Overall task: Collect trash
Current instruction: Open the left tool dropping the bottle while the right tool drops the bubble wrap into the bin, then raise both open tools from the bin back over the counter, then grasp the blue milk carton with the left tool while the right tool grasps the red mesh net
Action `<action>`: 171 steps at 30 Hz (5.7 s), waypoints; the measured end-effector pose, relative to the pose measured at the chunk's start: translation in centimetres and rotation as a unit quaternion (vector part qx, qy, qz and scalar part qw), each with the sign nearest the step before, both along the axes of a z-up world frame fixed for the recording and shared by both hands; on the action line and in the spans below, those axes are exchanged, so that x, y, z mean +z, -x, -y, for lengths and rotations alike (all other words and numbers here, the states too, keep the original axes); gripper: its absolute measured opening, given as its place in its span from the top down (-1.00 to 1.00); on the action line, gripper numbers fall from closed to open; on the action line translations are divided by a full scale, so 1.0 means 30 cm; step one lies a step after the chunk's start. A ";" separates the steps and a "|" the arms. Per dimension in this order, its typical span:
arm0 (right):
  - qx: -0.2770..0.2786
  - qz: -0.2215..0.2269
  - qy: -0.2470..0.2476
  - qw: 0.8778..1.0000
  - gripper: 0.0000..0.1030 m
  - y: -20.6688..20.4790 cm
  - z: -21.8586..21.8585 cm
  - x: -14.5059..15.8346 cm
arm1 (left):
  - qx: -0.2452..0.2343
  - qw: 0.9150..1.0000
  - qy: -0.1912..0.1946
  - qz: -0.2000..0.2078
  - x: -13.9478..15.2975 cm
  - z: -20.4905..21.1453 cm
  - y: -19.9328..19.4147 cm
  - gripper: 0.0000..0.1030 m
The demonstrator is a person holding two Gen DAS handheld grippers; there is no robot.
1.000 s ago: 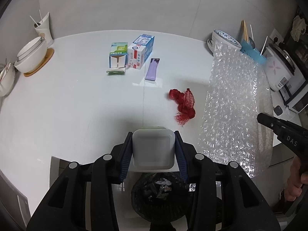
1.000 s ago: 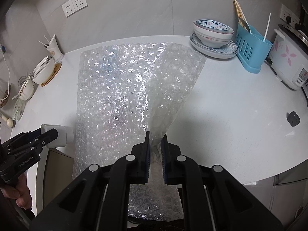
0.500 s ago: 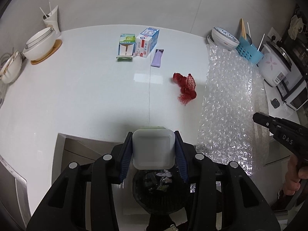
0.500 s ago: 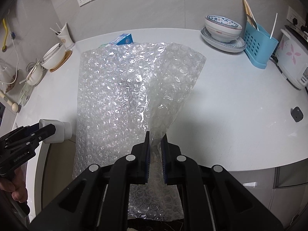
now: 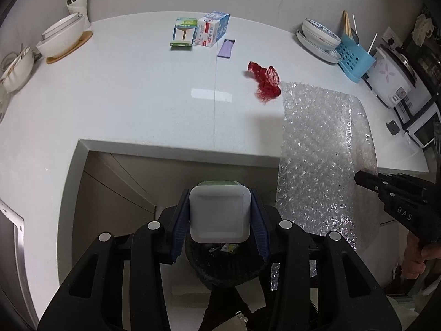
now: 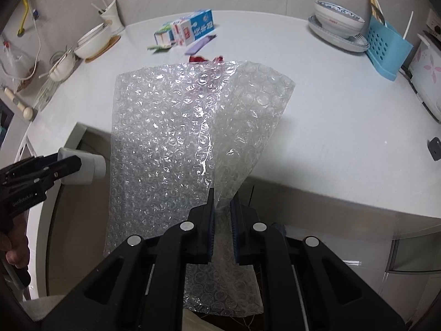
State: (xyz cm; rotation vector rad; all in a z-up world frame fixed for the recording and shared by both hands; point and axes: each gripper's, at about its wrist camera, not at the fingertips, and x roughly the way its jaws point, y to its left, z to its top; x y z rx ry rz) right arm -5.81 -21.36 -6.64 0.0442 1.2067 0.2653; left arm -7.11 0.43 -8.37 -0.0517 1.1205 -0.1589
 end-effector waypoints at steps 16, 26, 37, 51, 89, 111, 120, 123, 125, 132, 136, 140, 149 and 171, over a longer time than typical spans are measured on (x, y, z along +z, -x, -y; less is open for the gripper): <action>0.030 -0.086 0.017 0.996 0.82 0.151 -0.025 -0.319 | 0.000 0.999 0.004 -0.042 -0.249 0.013 0.079 0.21; 0.016 -0.141 0.043 0.989 0.82 0.153 -0.015 -0.579 | -0.001 0.998 0.010 -0.062 -0.443 0.048 0.054 0.21; -0.007 -0.168 0.067 0.984 0.82 0.112 0.022 -0.661 | -0.015 0.994 0.008 -0.103 -0.665 0.111 0.036 0.21; -0.009 -0.162 0.066 0.985 0.82 0.113 -0.099 -0.627 | -0.007 0.995 -0.007 -0.097 -0.667 0.093 0.026 -0.36; 0.051 -0.128 0.081 0.987 -0.31 0.116 -0.248 -0.753 | 0.086 0.990 -0.019 -0.109 -0.609 -0.163 0.098 -0.88; -0.003 0.042 0.030 0.999 -0.81 -0.033 -0.062 -0.071 | 0.047 0.999 -0.003 -0.023 -0.195 -0.074 0.031 -0.88; -0.018 0.069 0.021 0.997 -0.81 -0.131 -0.015 0.055 | 0.043 0.999 -0.004 0.009 -0.108 -0.068 -0.051 -0.88; -0.022 0.083 0.019 0.996 -0.81 -0.154 -0.002 0.099 | 0.044 0.999 -0.003 0.018 -0.063 -0.066 -0.085 -0.88; -0.023 0.089 0.020 0.996 -0.81 -0.170 0.002 0.119 | 0.042 0.999 -0.007 0.024 -0.038 -0.064 -0.104 -0.88; -0.033 0.094 0.018 0.995 -0.81 -0.249 0.020 0.163 | 0.040 0.998 -0.012 0.043 0.050 -0.053 -0.173 -0.88; -0.035 0.096 0.021 0.995 -0.81 -0.303 0.024 0.178 | 0.037 0.998 -0.016 0.050 0.082 -0.040 -0.230 -0.88; -0.037 0.096 0.023 0.994 -0.81 -0.360 0.024 0.189 | 0.036 0.998 -0.015 0.051 0.101 -0.030 -0.304 -0.88; -0.041 0.085 0.026 0.995 -0.81 -0.495 0.019 0.175 | 0.031 0.998 -0.021 0.054 0.133 0.003 -0.479 -0.88; 0.006 0.034 0.022 0.999 -0.81 -0.710 -0.027 0.043 | 0.027 0.997 -0.051 0.048 0.083 0.074 -0.985 -0.88</action>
